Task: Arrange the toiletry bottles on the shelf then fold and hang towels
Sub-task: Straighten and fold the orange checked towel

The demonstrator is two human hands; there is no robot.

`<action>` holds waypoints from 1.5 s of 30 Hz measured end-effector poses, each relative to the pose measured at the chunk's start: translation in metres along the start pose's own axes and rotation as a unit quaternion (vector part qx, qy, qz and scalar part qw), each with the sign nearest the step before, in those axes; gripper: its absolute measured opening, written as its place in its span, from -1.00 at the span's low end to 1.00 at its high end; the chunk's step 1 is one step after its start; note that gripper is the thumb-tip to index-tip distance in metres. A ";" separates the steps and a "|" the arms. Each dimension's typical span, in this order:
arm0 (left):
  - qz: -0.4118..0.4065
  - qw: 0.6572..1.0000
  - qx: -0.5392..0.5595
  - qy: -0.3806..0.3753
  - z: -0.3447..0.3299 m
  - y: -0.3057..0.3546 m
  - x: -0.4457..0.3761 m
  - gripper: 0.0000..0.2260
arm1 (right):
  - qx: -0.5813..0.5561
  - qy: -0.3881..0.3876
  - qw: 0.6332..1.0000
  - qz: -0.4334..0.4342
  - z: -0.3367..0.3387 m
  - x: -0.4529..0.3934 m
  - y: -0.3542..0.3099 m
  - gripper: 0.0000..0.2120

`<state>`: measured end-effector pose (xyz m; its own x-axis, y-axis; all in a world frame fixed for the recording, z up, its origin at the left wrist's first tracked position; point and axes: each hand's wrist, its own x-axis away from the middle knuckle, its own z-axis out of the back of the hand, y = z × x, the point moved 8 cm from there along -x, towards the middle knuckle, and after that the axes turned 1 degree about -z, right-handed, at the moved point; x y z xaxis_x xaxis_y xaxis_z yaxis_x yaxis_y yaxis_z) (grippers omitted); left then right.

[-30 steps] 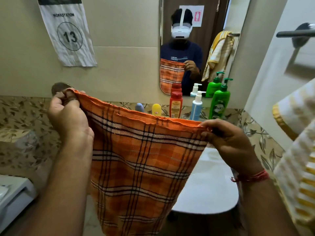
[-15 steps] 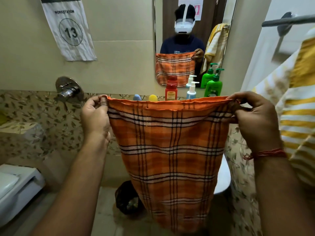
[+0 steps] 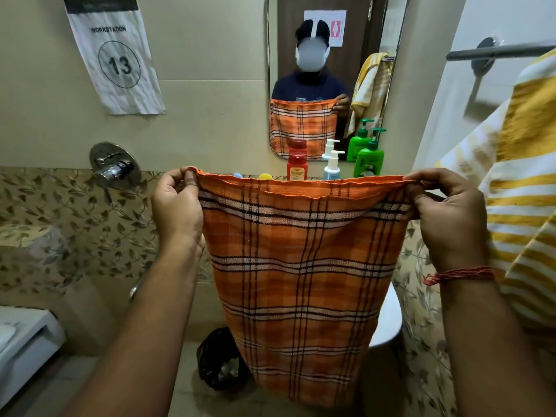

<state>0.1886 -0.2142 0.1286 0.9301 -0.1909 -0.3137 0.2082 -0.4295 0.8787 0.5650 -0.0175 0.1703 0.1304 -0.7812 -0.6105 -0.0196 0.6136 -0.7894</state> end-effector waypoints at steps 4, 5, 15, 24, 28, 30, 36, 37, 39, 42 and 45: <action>-0.030 0.999 -0.040 -0.008 -0.002 -0.002 -0.019 -0.89 | 0.022 -0.011 1.000 0.000 -0.013 -0.007 -0.004 -0.70; -0.042 0.997 -0.060 -0.014 -0.004 -0.001 -0.024 -0.88 | 0.027 -0.006 1.000 0.005 -0.013 -0.009 -0.007 -0.68; -0.121 0.982 -0.142 -0.037 -0.011 -0.006 -0.077 -0.93 | 0.054 -0.006 0.998 0.026 -0.042 -0.017 -0.015 -0.68; -0.304 0.941 -0.139 -0.058 -0.014 0.032 -0.068 -0.80 | 0.080 0.027 0.993 0.083 -0.047 -0.012 -0.035 -0.71; -0.271 0.948 -0.159 -0.053 -0.021 0.025 -0.073 -0.82 | 0.082 0.020 0.994 0.073 -0.053 -0.021 -0.034 -0.71; -0.288 0.944 -0.156 -0.048 -0.022 0.026 -0.070 -0.85 | 0.080 0.046 0.992 0.086 -0.046 -0.028 -0.030 -0.73; -0.293 0.941 -0.164 -0.045 -0.026 0.038 -0.059 -0.94 | 0.081 0.060 0.992 0.080 -0.031 -0.038 -0.023 -0.73; -0.295 0.939 -0.170 -0.044 -0.027 0.043 -0.056 -0.97 | 0.080 0.055 0.992 0.080 -0.030 -0.039 -0.025 -0.74; -0.297 0.939 -0.168 -0.043 -0.027 0.048 -0.054 -0.97 | 0.072 0.051 0.993 0.083 -0.027 -0.043 -0.030 -0.75; -0.274 0.946 -0.166 -0.055 -0.028 0.049 -0.054 -0.90 | 0.075 0.036 0.993 0.081 -0.023 -0.046 -0.032 -0.76; -0.262 0.951 -0.155 -0.046 -0.026 0.049 -0.052 -0.97 | 0.066 0.049 0.993 0.086 -0.017 -0.046 -0.030 -0.76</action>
<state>0.1584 -0.2022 0.1975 0.6463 -0.1037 -0.7560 0.7289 -0.2092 0.6518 0.5426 -0.0021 0.2209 0.0387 -0.6670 -0.7441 0.0975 0.7436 -0.6615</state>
